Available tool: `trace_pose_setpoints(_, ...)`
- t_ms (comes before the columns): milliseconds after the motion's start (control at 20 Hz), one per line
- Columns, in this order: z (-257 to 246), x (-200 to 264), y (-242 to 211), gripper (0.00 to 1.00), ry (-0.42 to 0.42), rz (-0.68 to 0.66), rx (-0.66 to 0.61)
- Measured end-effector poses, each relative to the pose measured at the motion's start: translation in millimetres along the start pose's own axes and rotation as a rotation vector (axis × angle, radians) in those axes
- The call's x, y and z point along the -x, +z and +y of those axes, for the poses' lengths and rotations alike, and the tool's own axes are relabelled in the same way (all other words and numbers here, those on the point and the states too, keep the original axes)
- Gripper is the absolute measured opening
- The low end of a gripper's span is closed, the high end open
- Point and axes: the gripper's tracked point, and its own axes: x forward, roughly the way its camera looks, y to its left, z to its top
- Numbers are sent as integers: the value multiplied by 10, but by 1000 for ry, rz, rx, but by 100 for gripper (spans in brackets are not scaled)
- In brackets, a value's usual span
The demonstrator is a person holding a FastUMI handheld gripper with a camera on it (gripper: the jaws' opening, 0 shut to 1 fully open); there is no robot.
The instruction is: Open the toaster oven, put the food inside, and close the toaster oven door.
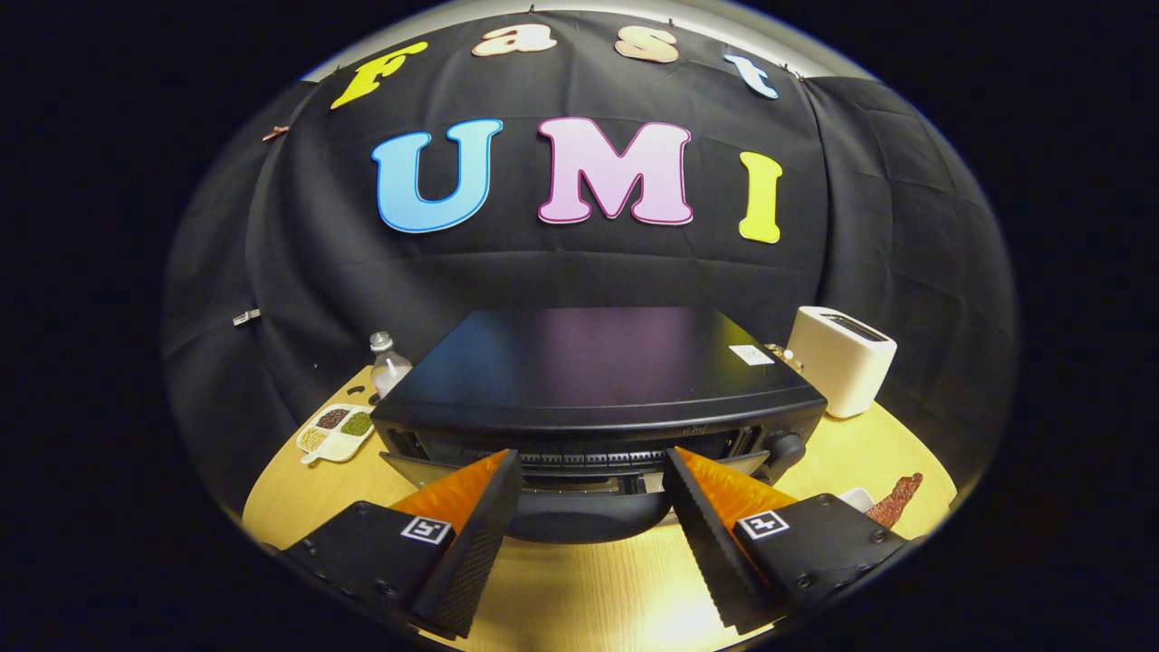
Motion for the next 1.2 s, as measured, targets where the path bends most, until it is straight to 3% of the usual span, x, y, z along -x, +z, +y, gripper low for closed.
trace_pose_setpoints(350, -10, 347, -404, 97, 15, 69, 15)
trace_pose_setpoints(900, -60, 575, -1156, 98, 30, 303, -9)
trace_pose_setpoints(1200, -22, 654, -1328, 98, 95, 373, 38)
